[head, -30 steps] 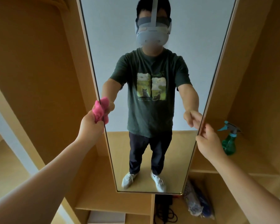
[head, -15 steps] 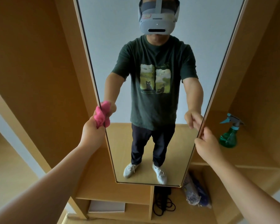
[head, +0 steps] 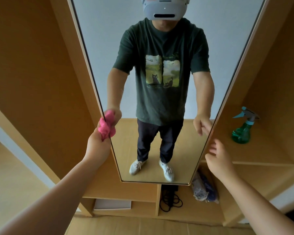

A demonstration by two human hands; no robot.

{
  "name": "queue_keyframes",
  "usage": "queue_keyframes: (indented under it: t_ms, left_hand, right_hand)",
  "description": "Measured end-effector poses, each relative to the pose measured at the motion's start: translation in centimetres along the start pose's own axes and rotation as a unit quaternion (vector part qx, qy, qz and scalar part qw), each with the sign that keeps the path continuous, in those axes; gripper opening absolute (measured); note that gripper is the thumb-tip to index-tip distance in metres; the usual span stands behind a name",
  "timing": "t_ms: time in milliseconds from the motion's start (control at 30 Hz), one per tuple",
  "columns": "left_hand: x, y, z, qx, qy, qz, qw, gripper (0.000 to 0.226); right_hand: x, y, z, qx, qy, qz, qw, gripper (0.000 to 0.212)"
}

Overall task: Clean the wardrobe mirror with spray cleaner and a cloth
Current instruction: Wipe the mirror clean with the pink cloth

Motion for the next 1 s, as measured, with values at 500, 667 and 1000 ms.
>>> queue_keyframes:
  t_ms: [500,667,1000]
  left_hand:
    - [-4.9,3.8,-0.6,-0.034,-0.025,-0.004,0.999,0.051]
    - [-5.9,4.5,-0.7,-0.027,-0.036,0.001,0.999,0.047]
    - [-8.9,6.3,-0.9,-0.039,-0.055,-0.001,0.998,0.045]
  right_hand:
    - [5.8,2.8,-1.1,-0.051,0.044,-0.038,0.997,0.048]
    - [9.6,4.8,-2.5,-0.072,0.089,-0.032,0.993,0.037]
    - [14.7,6.9,-3.4,-0.096,0.142,-0.050,0.984,0.037]
Point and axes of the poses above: each hand's wrist, its own z-axis towards the middle knuckle, its own y-axis out of the palm, x = y × z, the point moved 8 cm from there along z, towards the middle knuckle, and after that the axes turned 6 degrees about z, right-handed, at the moved point
